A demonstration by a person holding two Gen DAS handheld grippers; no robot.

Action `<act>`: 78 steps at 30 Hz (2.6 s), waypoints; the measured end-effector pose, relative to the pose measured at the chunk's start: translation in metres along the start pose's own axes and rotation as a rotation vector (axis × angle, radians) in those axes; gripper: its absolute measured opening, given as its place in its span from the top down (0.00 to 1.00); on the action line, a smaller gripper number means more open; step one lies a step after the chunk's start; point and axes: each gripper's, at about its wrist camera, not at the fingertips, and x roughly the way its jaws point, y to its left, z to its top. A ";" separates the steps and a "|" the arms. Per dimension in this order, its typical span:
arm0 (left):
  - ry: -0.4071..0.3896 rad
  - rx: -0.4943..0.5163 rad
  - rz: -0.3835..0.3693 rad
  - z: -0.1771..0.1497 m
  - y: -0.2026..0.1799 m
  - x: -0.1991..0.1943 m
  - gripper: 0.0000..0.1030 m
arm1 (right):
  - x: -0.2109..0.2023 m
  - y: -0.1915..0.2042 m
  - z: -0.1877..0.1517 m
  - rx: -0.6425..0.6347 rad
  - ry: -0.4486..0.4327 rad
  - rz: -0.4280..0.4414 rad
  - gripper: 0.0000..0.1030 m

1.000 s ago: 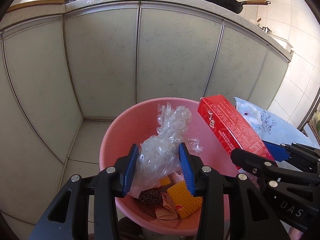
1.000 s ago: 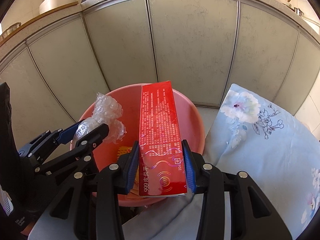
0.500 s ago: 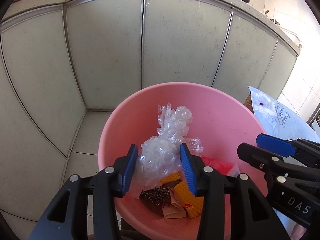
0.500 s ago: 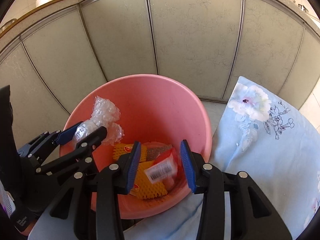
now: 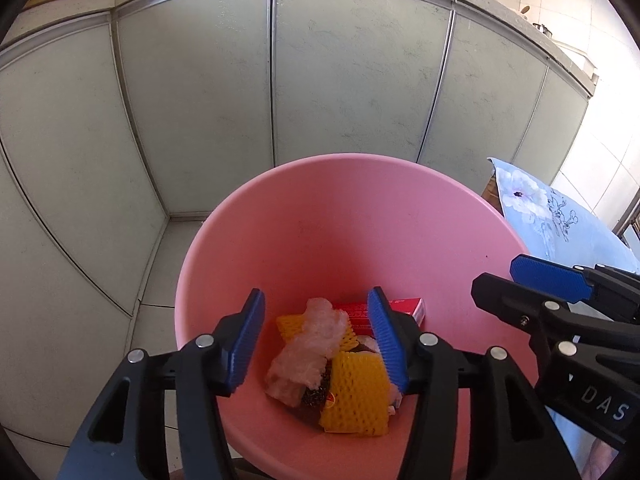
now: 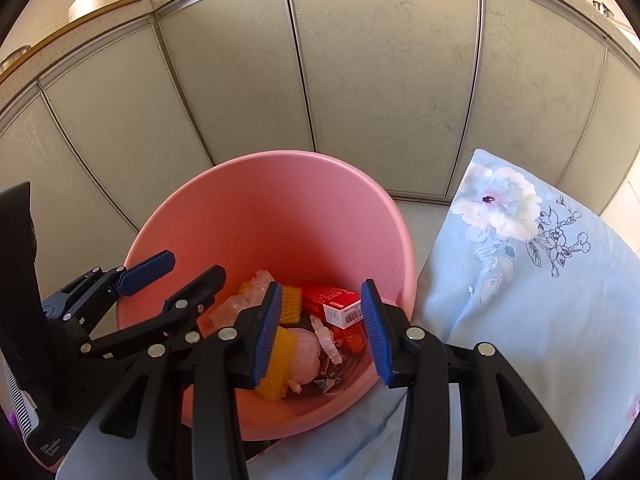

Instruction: Collect trash

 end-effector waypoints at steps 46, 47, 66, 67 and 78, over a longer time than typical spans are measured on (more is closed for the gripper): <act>-0.077 0.017 -0.004 0.001 -0.004 -0.057 0.42 | -0.056 -0.003 -0.011 -0.011 -0.100 0.020 0.50; -0.078 0.016 -0.004 0.001 -0.004 -0.058 0.42 | -0.056 -0.003 -0.011 -0.011 -0.102 0.020 0.50; -0.103 0.013 -0.017 -0.003 -0.012 -0.080 0.36 | -0.080 -0.007 -0.026 -0.003 -0.158 0.025 0.50; -0.109 0.014 -0.020 -0.004 -0.013 -0.084 0.36 | -0.083 -0.007 -0.027 -0.006 -0.164 0.023 0.50; -0.155 0.021 -0.036 -0.012 -0.023 -0.119 0.36 | -0.118 -0.007 -0.044 -0.019 -0.214 0.010 0.50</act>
